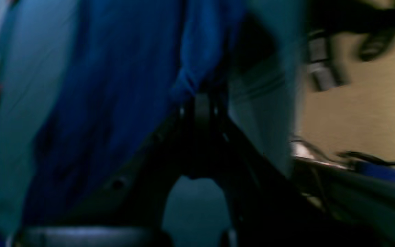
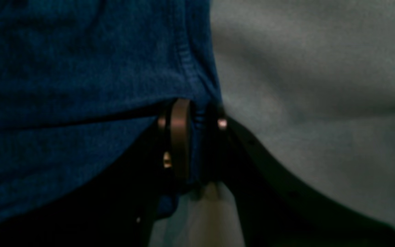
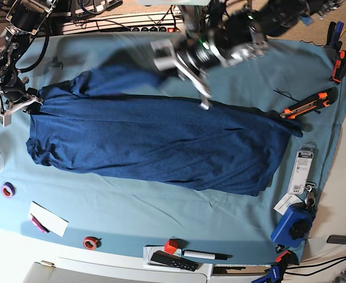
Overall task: Layout the t-shirt on the table in an organized manner, then fold the t-shirt properly
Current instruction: 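Pull the sleeve fabric across the t-shirt toward the left arm, then lower the fabric onto the t-shirt and open the left gripper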
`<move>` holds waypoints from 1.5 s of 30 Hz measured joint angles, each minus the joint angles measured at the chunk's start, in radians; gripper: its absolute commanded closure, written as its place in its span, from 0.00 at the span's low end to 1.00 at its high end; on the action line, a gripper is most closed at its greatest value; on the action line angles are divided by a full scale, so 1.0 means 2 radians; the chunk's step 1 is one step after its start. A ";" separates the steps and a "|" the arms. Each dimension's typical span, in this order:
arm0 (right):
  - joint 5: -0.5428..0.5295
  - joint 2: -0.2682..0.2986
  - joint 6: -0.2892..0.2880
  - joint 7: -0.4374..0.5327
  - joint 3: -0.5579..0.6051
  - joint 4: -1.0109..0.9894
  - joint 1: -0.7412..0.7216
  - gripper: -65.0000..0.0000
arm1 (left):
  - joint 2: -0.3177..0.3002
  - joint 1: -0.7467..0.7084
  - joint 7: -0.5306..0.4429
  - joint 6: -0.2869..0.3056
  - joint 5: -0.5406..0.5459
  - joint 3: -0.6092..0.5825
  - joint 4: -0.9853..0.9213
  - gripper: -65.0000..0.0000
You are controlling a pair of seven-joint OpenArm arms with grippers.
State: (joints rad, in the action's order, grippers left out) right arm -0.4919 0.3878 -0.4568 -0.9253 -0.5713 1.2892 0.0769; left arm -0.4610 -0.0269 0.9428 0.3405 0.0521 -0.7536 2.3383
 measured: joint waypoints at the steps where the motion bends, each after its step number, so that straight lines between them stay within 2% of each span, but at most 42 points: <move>1: 0.000 0.000 0.000 0.000 0.000 0.000 0.000 0.84 | -0.009 0.000 0.000 -0.005 0.003 0.014 0.000 1.00; 8: 0.001 0.000 0.000 0.000 0.000 -0.001 -0.001 0.84 | -0.049 -0.003 -0.002 -0.036 0.006 0.154 0.000 1.00; 17: 0.002 0.000 0.000 0.000 0.000 -0.001 -0.001 0.84 | -0.049 0.002 -0.065 -0.034 0.014 0.377 0.000 1.00; 21: 0.002 0.000 0.000 0.000 0.000 -0.001 -0.001 0.84 | -0.048 0.013 -0.065 -0.014 0.084 0.456 0.001 1.00; 26: 0.002 0.000 0.000 0.000 0.000 -0.001 -0.001 0.84 | -0.047 0.012 -0.042 0.029 0.184 0.522 0.002 1.00; 30: 0.003 0.000 0.000 0.000 0.000 -0.001 -0.001 0.84 | -0.047 0.023 -0.042 0.032 0.227 0.587 0.002 1.00; 37: 0.003 0.000 0.000 0.001 0.000 -0.001 -0.001 0.84 | -0.046 0.072 -0.042 0.049 0.337 0.722 0.004 1.00; 41: 0.003 0.000 0.000 0.001 0.000 -0.001 -0.001 0.84 | -0.045 0.082 -0.036 0.064 0.390 0.779 0.005 1.00; 45: 0.003 0.000 0.000 0.001 0.000 -0.001 -0.001 0.84 | -0.045 0.081 0.014 0.072 0.432 0.798 0.006 1.00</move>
State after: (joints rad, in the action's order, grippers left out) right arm -0.4854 0.3874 -0.4568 -0.9226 -0.5720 1.2873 0.0750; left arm -0.5514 0.1360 0.9718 0.4843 0.9165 0.8421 2.3493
